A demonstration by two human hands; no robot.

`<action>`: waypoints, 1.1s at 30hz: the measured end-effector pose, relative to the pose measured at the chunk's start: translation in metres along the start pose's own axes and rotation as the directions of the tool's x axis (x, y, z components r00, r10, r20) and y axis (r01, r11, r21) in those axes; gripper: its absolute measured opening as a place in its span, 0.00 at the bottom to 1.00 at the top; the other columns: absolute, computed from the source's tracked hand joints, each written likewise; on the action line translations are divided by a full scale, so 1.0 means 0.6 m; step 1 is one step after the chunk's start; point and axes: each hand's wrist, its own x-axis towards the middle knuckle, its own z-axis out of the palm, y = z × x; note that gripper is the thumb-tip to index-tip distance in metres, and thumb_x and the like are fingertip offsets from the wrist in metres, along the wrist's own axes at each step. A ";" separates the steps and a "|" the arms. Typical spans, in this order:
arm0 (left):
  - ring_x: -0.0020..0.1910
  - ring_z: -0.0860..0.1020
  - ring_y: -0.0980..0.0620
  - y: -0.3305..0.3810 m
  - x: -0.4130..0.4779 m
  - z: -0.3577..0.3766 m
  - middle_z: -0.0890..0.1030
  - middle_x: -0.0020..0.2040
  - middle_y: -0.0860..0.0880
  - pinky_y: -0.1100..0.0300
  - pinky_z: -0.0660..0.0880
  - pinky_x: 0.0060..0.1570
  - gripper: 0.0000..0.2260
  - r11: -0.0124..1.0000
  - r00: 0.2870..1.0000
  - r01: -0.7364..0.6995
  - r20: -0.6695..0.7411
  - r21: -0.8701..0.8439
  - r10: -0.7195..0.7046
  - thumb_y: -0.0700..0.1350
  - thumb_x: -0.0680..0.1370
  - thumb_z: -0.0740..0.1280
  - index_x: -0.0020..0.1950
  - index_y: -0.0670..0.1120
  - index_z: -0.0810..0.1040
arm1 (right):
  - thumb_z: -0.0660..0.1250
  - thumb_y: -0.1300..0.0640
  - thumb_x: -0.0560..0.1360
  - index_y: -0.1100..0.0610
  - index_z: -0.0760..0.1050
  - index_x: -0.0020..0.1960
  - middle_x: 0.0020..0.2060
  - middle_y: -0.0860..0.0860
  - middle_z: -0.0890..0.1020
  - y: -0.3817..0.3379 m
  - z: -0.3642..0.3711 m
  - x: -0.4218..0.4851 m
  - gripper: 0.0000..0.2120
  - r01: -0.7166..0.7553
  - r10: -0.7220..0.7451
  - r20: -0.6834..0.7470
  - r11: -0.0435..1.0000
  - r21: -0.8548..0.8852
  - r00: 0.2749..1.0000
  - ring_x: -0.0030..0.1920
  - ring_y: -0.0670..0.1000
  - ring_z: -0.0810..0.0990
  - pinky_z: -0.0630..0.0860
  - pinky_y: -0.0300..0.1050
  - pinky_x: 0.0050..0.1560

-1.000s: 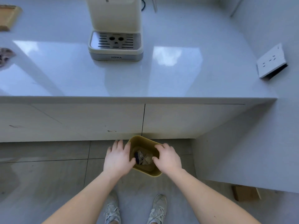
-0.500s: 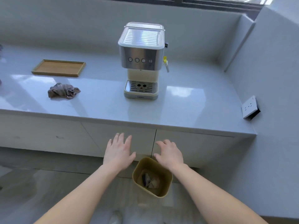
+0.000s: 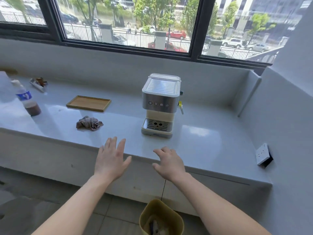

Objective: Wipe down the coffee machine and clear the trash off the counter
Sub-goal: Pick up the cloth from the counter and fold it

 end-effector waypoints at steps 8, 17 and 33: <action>0.77 0.55 0.41 -0.028 0.005 -0.065 0.59 0.77 0.41 0.44 0.59 0.74 0.32 0.995 0.993 0.095 -0.066 0.013 -0.094 0.61 0.78 0.59 0.77 0.49 0.56 | 0.64 0.44 0.75 0.43 0.64 0.72 0.65 0.47 0.71 -0.055 -0.053 0.052 0.26 0.110 -0.111 -0.040 0.994 -0.022 0.993 0.62 0.54 0.67 0.73 0.48 0.54; 0.77 0.55 0.41 -0.110 0.002 -0.114 0.59 0.77 0.40 0.44 0.58 0.74 0.32 0.985 0.978 0.171 -0.120 0.020 -0.168 0.60 0.78 0.60 0.78 0.49 0.56 | 0.64 0.44 0.75 0.43 0.64 0.73 0.65 0.48 0.72 -0.144 -0.063 0.104 0.27 0.212 -0.215 -0.048 0.976 -0.059 0.975 0.64 0.55 0.68 0.72 0.49 0.58; 0.78 0.51 0.42 -0.397 0.076 -0.154 0.55 0.79 0.42 0.44 0.56 0.75 0.32 0.992 0.992 0.120 -0.053 0.050 -0.118 0.61 0.78 0.57 0.78 0.50 0.52 | 0.64 0.44 0.76 0.44 0.64 0.74 0.67 0.48 0.71 -0.397 0.001 0.225 0.27 0.154 -0.157 -0.054 0.986 -0.058 0.986 0.64 0.56 0.68 0.73 0.51 0.57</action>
